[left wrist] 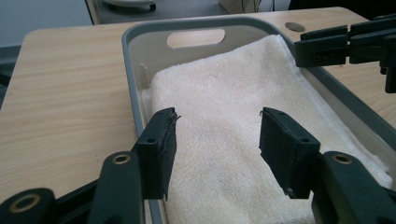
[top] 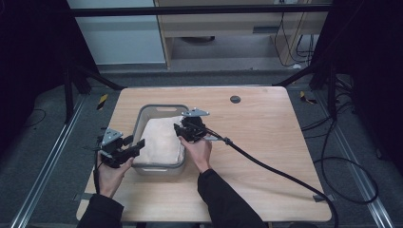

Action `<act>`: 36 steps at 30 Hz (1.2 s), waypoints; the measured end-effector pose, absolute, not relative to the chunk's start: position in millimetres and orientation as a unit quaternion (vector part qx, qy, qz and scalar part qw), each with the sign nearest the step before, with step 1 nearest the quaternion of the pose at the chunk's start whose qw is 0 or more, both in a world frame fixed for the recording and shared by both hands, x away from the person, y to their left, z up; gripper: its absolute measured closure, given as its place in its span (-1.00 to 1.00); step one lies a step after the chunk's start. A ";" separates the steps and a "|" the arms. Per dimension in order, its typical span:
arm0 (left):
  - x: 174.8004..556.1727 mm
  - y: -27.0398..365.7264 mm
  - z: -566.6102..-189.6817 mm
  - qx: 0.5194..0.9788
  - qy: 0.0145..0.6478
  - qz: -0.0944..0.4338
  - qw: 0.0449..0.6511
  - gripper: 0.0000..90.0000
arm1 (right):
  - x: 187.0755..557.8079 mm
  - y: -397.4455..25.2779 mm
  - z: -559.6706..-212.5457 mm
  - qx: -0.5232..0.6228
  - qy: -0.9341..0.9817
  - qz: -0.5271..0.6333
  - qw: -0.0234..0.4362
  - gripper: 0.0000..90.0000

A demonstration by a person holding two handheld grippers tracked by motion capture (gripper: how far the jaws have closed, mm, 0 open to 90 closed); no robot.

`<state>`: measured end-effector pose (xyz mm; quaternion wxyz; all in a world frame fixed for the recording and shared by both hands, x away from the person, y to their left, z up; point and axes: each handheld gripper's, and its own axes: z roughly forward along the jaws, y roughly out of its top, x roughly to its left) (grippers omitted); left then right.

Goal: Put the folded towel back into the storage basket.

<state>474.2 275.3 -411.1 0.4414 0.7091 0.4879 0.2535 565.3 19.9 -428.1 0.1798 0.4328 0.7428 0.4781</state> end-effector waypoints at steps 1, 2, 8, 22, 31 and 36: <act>473.5 274.7 -410.6 0.710 0.485 0.256 0.442 -0.02 | 564.7 18.4 -426.0 0.428 0.742 0.481 0.186 0.24; 473.2 274.4 -410.5 0.710 0.484 0.257 0.442 -0.03 | 563.9 16.6 -423.1 0.425 0.742 0.483 0.190 0.20; 470.7 275.0 -409.4 0.709 0.479 0.261 0.446 -0.09 | 560.6 4.3 -412.3 0.408 0.743 0.489 0.206 -0.01; 462.2 280.9 -410.7 0.705 0.464 0.265 0.466 -0.29 | 542.2 -55.2 -390.6 0.390 0.746 0.498 0.212 -0.44; 455.1 284.9 -414.7 0.705 0.458 0.261 0.474 -0.41 | 518.8 -104.8 -388.8 0.384 0.742 0.508 0.207 -0.53; 452.2 288.2 -418.2 0.706 0.460 0.264 0.469 -0.43 | 507.3 -132.8 -395.7 0.384 0.743 0.506 0.210 -0.57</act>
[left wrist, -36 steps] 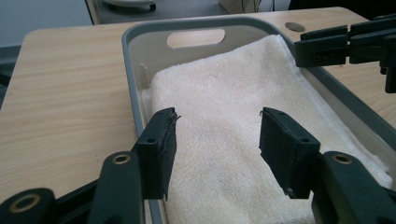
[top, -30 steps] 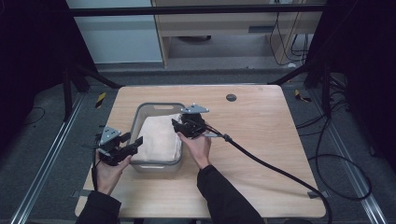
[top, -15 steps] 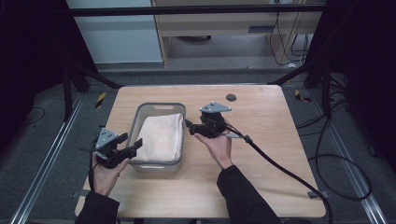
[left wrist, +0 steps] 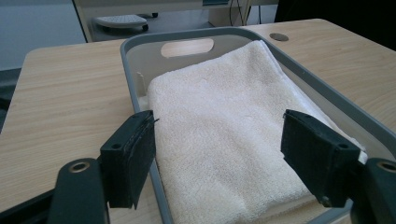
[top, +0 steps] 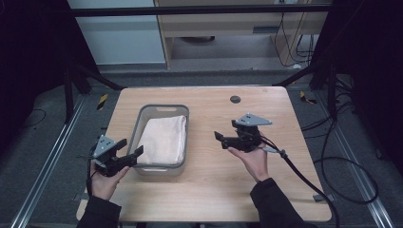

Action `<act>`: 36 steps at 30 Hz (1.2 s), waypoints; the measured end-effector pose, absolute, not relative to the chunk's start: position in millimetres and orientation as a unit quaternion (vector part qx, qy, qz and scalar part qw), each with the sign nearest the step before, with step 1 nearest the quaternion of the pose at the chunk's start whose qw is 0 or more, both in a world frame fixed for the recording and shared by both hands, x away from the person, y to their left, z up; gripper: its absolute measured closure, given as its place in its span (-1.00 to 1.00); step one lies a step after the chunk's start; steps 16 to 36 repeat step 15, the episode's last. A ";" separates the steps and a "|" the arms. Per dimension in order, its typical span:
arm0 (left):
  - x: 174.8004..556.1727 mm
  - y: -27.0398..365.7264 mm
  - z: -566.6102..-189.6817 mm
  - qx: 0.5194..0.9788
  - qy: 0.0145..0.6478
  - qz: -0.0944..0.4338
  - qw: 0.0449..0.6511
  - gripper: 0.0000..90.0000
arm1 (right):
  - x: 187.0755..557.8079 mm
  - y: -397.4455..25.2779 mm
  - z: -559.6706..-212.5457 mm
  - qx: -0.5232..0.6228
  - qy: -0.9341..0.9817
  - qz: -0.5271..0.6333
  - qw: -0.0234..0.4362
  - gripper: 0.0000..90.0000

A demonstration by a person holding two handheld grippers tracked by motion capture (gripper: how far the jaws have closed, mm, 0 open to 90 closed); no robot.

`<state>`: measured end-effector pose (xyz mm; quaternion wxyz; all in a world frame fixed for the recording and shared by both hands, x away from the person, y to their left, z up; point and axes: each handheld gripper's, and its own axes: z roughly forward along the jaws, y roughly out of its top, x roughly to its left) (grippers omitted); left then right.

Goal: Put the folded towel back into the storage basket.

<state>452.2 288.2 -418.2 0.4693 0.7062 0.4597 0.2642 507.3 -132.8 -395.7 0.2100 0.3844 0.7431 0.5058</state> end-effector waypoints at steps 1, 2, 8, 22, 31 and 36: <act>451.6 288.5 -418.6 0.705 0.459 0.266 0.470 -0.43 | 504.8 -139.4 -397.3 0.387 0.742 0.507 0.208 -0.57; 450.6 289.0 -419.0 0.705 0.459 0.267 0.470 -0.42 | 502.6 -146.3 -399.0 0.390 0.739 0.510 0.206 -0.58; 445.2 294.2 -420.6 0.703 0.456 0.267 0.476 -0.32 | 489.5 -187.8 -411.9 0.411 0.722 0.520 0.201 -0.56; 438.8 304.6 -424.7 0.699 0.463 0.276 0.470 -0.22 | 474.5 -225.9 -429.3 0.425 0.717 0.508 0.217 -0.45; 438.8 304.6 -424.7 0.699 0.463 0.276 0.470 -0.22 | 474.5 -225.9 -429.3 0.425 0.717 0.508 0.217 -0.45; 438.8 304.6 -424.7 0.699 0.463 0.276 0.470 -0.22 | 474.5 -225.9 -429.3 0.425 0.717 0.508 0.217 -0.45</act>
